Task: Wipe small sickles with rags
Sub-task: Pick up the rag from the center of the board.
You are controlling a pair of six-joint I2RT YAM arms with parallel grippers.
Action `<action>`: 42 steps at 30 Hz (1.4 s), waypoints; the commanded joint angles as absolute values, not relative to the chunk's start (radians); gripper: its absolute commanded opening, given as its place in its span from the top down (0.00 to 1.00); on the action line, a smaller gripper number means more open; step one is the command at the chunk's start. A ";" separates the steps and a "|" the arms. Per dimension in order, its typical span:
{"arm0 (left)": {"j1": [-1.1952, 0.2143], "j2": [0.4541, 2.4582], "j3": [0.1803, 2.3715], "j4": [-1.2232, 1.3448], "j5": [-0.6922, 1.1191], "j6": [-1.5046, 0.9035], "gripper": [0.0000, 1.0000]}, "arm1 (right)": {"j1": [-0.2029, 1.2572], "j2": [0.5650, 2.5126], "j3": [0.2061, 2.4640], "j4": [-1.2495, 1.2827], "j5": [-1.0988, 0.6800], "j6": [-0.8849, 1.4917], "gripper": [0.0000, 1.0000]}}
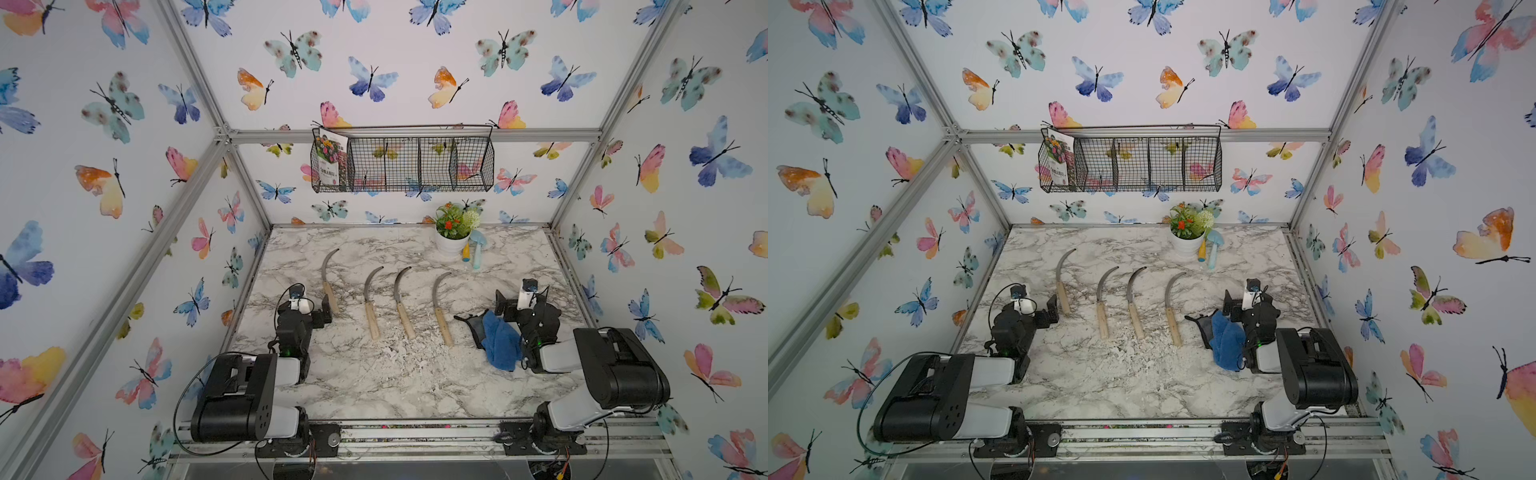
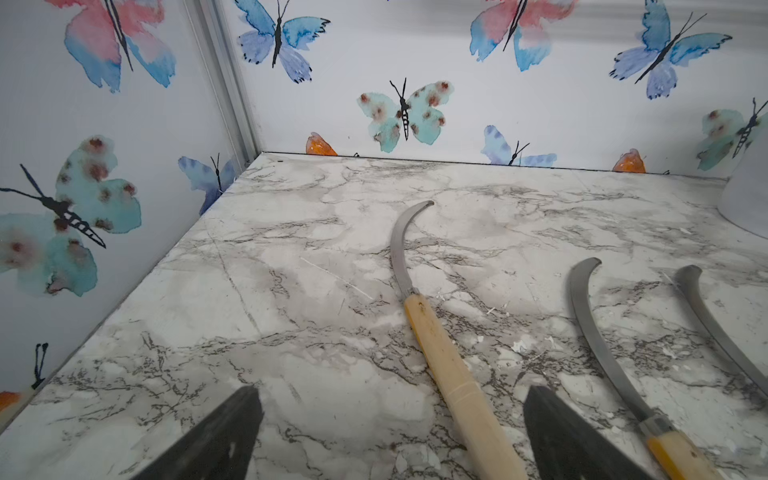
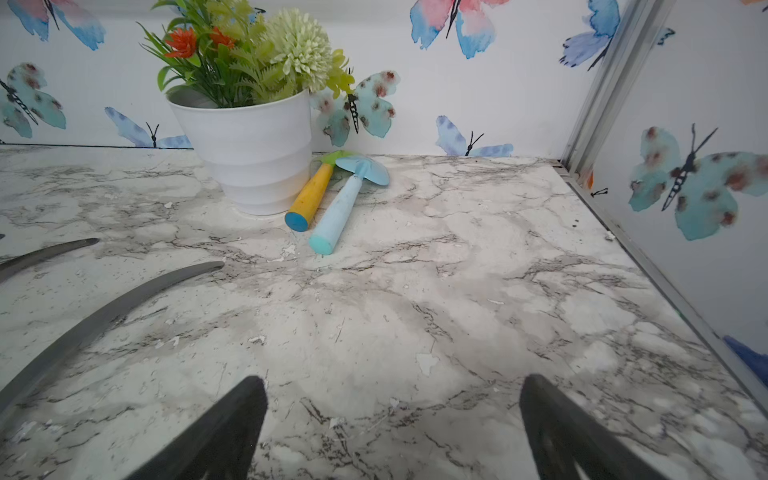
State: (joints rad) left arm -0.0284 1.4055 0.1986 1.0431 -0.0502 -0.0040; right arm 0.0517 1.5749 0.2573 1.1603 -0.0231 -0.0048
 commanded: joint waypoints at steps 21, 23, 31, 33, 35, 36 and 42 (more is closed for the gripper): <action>-0.031 1.411 0.215 1.064 -0.056 0.002 0.01 | 0.051 1.588 0.274 1.177 -0.033 -0.011 0.02; -0.032 1.411 0.215 1.064 -0.056 0.002 0.01 | 0.051 1.588 0.274 1.176 -0.033 -0.011 0.02; -0.036 1.391 0.197 1.118 -0.042 0.022 0.01 | 0.052 1.526 0.293 1.111 -0.019 -0.010 0.02; -0.084 1.316 0.208 1.026 -0.139 0.036 0.01 | 0.053 1.412 0.410 0.762 0.040 0.046 0.02; -0.125 1.231 0.292 0.783 -0.271 -0.025 0.01 | 0.053 1.361 0.483 0.605 0.036 0.122 0.02; -0.126 1.193 0.365 0.614 -0.280 -0.094 0.01 | 0.053 1.341 0.506 0.560 -0.025 0.127 0.02; -0.122 1.039 0.461 0.325 -0.268 -0.339 0.01 | 0.052 1.178 0.516 0.502 -0.141 0.434 0.02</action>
State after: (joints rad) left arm -0.1246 1.1164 0.4656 0.5549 -0.2188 -0.1833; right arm 0.0513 1.2140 0.5167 0.6308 -0.0822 0.2375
